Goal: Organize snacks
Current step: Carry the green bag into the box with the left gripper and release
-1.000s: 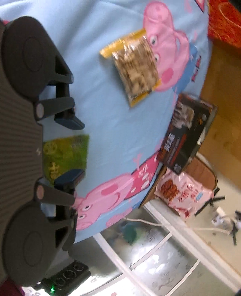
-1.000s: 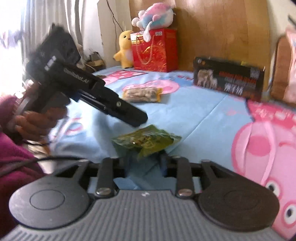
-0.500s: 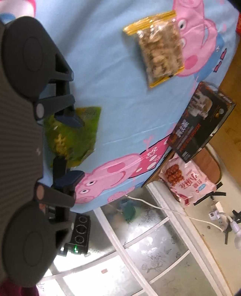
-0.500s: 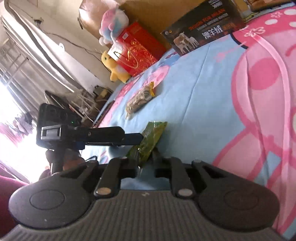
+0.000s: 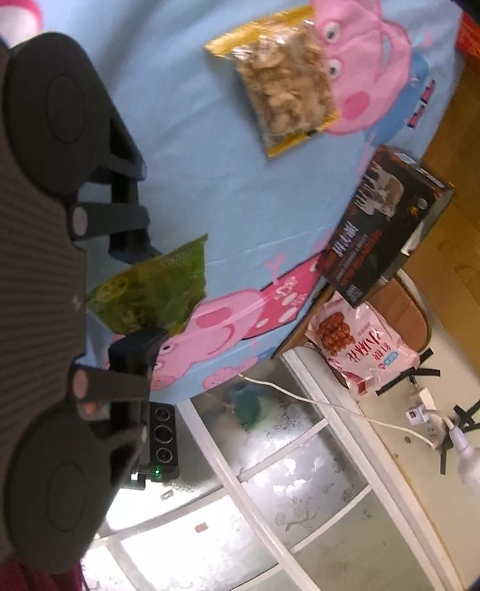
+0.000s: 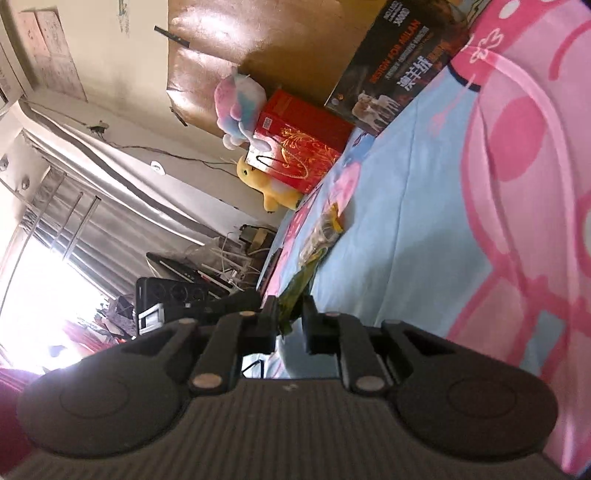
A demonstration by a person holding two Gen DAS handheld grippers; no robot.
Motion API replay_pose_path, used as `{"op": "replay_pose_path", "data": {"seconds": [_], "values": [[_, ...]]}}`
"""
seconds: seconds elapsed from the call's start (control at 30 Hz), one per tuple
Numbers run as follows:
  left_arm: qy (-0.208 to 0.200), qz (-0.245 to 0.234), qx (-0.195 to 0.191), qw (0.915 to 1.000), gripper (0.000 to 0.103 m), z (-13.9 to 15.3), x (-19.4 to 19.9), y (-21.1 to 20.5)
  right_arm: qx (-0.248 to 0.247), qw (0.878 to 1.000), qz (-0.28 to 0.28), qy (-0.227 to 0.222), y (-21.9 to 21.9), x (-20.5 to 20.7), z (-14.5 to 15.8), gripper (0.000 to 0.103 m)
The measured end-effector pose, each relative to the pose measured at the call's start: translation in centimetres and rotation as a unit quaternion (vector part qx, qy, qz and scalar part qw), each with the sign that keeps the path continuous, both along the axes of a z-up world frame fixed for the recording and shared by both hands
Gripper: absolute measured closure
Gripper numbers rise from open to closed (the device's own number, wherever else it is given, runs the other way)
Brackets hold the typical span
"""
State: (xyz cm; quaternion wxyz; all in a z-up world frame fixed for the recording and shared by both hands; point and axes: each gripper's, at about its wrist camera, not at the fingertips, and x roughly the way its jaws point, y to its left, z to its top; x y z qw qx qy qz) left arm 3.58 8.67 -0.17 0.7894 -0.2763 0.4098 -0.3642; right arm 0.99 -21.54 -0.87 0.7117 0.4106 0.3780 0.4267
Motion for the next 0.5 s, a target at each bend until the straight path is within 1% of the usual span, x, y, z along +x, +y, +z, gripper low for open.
{"op": "replay_pose_path", "data": {"seconds": [0.07, 0.1, 0.2, 0.27, 0.37, 0.43, 0.5], "values": [[-0.007, -0.001, 0.0, 1.0, 0.073, 0.7, 0.8, 0.2, -0.005, 1.0, -0.001, -0.009, -0.1, 0.5, 0.5, 0.087], [-0.017, -0.001, 0.006, 0.9998, 0.073, 1.3, 1.3, 0.1, -0.01, 1.0, -0.002, -0.015, -0.1, 0.8, 0.7, 0.088], [-0.065, 0.0, 0.046, 0.9968, 0.073, 4.0, 3.4, -0.7, -0.036, 0.998, -0.009, -0.053, 0.3, 2.3, 2.6, 0.088], [-0.102, 0.009, 0.076, 0.9918, 0.073, 6.1, 5.6, -1.4, -0.06, 0.994, -0.026, -0.085, 0.7, 4.3, 4.2, 0.088], [-0.139, 0.035, 0.108, 0.9838, 0.07, 8.4, 9.5, -2.2, -0.106, 0.983, -0.058, -0.141, 1.7, 7.6, 6.6, 0.088], [-0.151, 0.06, 0.124, 0.9789, 0.069, 9.3, 12.5, -2.5, -0.133, 0.975, -0.08, -0.161, 2.8, 10.5, 7.7, 0.087], [-0.155, 0.092, 0.147, 0.9725, 0.066, 9.7, 15.6, -2.7, -0.168, 0.964, -0.104, -0.18, 4.2, 13.4, 8.4, 0.087]]}}
